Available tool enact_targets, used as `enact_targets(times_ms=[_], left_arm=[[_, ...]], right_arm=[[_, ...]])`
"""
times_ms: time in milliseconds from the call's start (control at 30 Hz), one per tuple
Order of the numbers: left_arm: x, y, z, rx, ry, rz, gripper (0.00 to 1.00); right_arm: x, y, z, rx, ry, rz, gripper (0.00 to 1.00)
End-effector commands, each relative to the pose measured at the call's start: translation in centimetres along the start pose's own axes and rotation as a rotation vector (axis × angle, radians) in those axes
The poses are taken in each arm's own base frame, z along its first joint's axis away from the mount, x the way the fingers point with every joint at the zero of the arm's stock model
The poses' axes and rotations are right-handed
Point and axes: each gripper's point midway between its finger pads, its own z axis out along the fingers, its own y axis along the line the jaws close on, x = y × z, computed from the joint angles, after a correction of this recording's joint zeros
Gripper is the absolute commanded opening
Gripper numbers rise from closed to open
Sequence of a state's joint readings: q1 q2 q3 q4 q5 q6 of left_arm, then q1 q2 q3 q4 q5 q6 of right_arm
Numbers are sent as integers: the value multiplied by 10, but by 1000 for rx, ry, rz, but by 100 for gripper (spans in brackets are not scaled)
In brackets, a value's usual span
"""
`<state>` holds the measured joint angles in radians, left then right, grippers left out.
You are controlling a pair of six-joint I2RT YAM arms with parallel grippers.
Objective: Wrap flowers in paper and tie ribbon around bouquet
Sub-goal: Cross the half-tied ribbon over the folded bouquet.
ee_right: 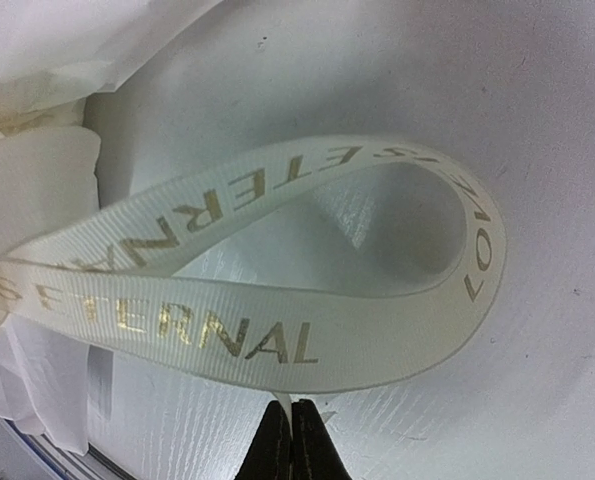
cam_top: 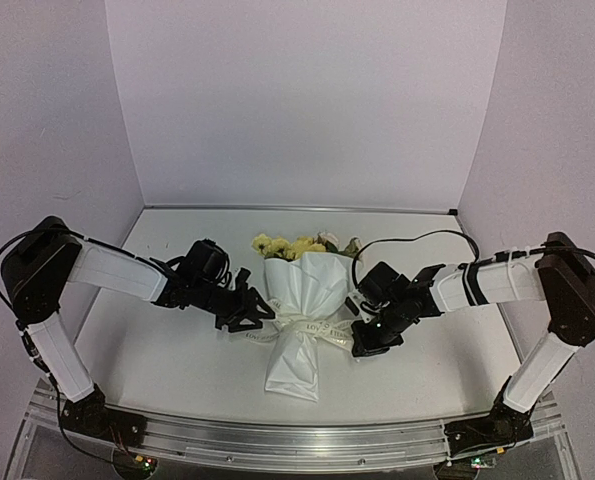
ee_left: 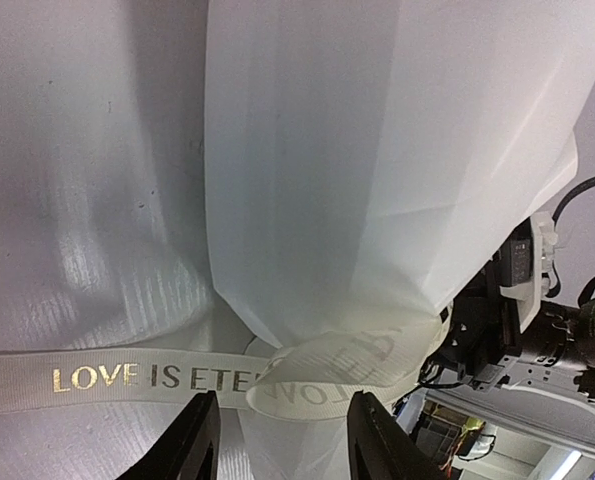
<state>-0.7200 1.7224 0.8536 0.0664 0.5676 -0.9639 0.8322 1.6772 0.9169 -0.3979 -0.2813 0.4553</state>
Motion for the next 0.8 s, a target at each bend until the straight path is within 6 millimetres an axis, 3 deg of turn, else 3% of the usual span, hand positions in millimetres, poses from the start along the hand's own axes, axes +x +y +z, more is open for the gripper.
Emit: enact_targets(times_ms=[0,100,233,433,767], left_arm=[[-8,-21,5,86,-10,13,43],[-9,-22,10,100,-2,1,37],[-7,-21,10,102,5,-3,21],[-13,-23,-2,49,-42,59,1],[-19,-13,-26,-97,-116,156,0]], right_arm=[[-12,8,-10,-15,-57,-8,0],[-13,9,-11,-16,-60,-9,0],[-14,9,-12,-16,-65,-10,0],[-12,8,-14,-13,-69,-9,0],[4,1,-13,0,-48,-11,0]])
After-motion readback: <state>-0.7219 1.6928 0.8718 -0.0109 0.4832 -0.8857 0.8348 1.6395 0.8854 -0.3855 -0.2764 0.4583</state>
